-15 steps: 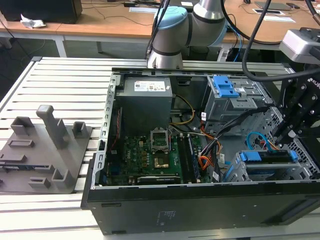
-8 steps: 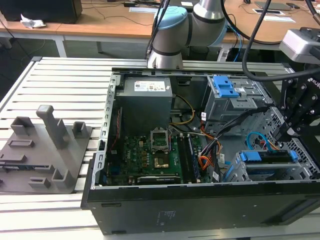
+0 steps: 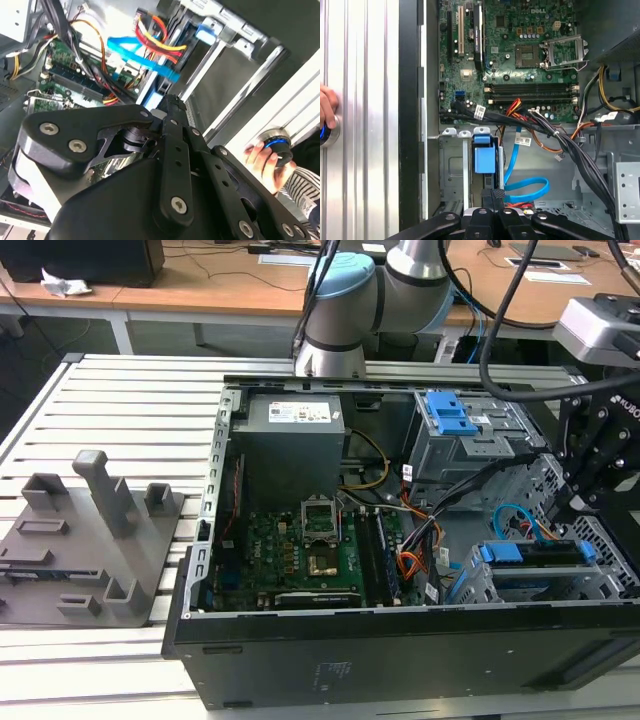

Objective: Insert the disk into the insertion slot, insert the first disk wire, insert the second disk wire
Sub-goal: 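Insert the second disk wire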

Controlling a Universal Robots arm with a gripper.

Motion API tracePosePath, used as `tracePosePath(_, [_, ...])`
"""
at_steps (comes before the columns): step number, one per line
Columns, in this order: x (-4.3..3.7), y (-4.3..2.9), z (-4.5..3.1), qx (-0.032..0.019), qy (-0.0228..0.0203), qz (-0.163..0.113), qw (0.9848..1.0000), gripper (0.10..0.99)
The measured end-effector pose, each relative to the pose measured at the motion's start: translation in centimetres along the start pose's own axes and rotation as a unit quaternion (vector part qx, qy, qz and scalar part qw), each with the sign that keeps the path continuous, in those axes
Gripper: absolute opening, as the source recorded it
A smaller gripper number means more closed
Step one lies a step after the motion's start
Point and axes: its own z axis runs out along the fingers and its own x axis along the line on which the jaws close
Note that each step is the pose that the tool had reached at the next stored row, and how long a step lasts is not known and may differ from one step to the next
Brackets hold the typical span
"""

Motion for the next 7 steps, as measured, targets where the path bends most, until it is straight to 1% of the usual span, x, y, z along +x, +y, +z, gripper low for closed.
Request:
tracePosePath(1, [0.02,0.72,0.06,0.0001,-0.0001,0.0,1.0,0.106])
tracePosePath(2, [0.03,1.07,0.09,0.0,-0.0001,0.0,1.0,0.106])
tracePosePath(4, [0.04,1.33,0.11,0.0001,-0.0001,0.0,1.0,0.106])
tracePosePath(7, [0.03,1.34,0.11,0.0001,-0.0001,0.0,1.0,0.106])
